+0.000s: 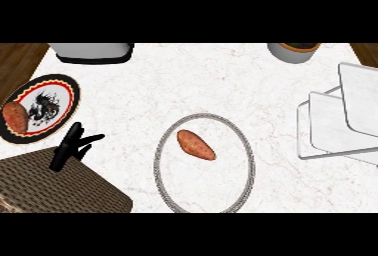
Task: Pick the squash from the placemat and place it in the tiered shelf
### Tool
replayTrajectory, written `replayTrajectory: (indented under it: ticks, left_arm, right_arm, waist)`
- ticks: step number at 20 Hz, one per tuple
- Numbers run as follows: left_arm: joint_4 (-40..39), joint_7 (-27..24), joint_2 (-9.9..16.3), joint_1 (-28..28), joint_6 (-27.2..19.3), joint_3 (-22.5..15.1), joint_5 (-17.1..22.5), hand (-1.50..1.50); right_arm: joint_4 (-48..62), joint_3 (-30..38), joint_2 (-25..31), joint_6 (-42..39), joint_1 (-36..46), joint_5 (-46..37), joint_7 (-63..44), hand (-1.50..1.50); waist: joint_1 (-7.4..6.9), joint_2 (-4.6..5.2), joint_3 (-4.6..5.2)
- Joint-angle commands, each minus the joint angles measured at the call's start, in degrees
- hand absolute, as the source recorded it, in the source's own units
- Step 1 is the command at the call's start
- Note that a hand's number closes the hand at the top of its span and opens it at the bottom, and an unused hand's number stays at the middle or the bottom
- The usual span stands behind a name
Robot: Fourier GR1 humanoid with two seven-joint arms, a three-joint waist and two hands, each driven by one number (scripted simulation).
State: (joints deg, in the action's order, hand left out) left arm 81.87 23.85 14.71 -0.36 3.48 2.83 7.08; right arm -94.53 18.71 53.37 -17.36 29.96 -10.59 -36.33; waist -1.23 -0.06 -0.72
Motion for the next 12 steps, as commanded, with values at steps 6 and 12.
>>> replayTrajectory:
  ticks: [6, 12]
  left_arm:
    - [-2.42, -7.46, -2.65, 1.15, -0.27, 2.54, 1.24, 0.00]
    - [-3.65, -5.10, -5.52, -2.96, -4.46, 1.80, -0.34, 0.00]
  right_arm:
    - [11.99, 0.05, -2.06, 4.84, -0.61, -5.97, 15.30, 1.50]
    - [8.04, -0.79, -2.71, 2.23, 2.07, -3.74, 10.84, 1.50]
  waist:
    - [0.55, 0.32, 0.71]
    - [1.52, 0.07, 0.78]
